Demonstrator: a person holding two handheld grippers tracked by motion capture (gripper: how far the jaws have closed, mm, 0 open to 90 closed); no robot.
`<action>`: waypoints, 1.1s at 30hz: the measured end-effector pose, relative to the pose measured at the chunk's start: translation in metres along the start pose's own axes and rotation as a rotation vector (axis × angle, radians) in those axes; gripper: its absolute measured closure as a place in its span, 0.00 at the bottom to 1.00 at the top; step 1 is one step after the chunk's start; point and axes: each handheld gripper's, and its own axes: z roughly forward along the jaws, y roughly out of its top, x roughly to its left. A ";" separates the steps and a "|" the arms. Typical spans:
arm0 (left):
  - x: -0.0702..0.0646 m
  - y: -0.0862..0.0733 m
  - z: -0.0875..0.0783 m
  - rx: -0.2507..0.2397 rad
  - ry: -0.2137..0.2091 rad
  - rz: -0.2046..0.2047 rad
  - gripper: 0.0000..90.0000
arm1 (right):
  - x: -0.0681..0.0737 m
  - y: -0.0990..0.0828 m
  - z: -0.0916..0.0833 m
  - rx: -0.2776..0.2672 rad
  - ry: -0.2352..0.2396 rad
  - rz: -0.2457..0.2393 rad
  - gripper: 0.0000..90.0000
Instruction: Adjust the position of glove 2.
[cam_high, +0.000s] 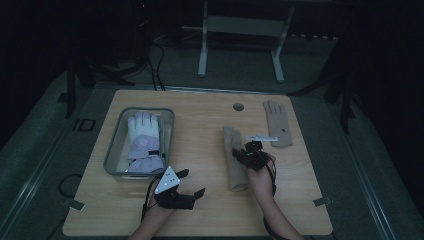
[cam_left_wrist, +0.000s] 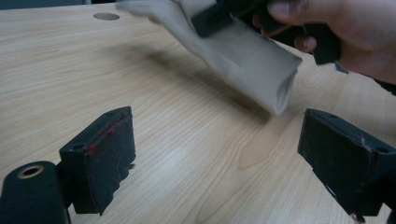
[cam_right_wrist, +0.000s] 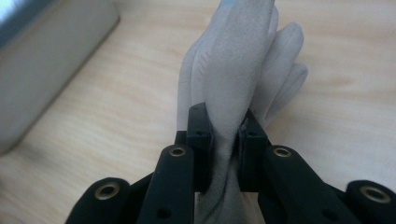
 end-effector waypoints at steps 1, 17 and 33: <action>0.000 0.000 0.000 -0.002 -0.002 -0.005 0.13 | 0.000 -0.005 0.003 0.013 -0.007 -0.004 0.88; 0.002 -0.003 0.001 -0.005 -0.009 -0.013 0.13 | -0.007 -0.032 0.021 0.084 0.011 -0.044 0.57; 0.003 -0.005 0.002 0.001 -0.010 -0.010 0.13 | -0.034 -0.021 0.000 0.048 0.013 -0.053 0.21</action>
